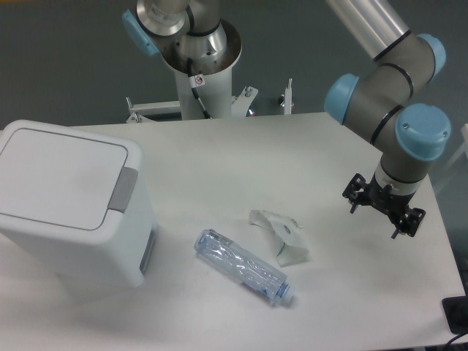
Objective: Open the trash can
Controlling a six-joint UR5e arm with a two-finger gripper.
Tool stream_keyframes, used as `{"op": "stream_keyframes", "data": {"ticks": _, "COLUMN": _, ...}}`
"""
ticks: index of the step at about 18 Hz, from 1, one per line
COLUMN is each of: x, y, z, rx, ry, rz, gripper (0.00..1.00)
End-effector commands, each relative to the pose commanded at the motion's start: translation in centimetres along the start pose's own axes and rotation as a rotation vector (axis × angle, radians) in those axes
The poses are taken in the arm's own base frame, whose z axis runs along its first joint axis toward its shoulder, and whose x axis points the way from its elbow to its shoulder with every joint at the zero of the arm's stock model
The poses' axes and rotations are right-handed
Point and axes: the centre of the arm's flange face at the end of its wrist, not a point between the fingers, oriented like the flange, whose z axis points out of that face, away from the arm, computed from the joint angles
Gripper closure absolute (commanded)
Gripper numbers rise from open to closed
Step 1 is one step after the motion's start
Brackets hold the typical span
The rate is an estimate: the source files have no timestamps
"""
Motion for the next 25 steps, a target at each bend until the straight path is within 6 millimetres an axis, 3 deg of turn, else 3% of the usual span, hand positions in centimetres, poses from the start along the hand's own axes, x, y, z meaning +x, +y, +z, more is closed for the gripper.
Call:
{"op": "stream_keyframes", "data": {"ticks": 6, "x": 0.5, "y": -0.3, "z": 0.6, "rx": 0.054, "ry": 0.021, "rz": -0.015, "gripper": 0.0}}
{"op": "stream_keyframes", "data": {"ticks": 10, "x": 0.7, "y": -0.9, "z": 0.3, "rx": 0.081, "ry": -0.015, "rz": -0.201, "gripper": 0.0}}
{"op": "stream_keyframes", "data": {"ticks": 21, "x": 4.9, "y": -8.4, "z": -5.2, "rx": 0.206, "ry": 0.112, "rz": -0.49, "gripper": 0.0}}
{"op": "stream_keyframes", "data": {"ticks": 25, "x": 7.5, "y": -13.1, "z": -8.3, "rx": 0.257, "ry": 0.165, "rz": -0.605, "gripper": 0.0}}
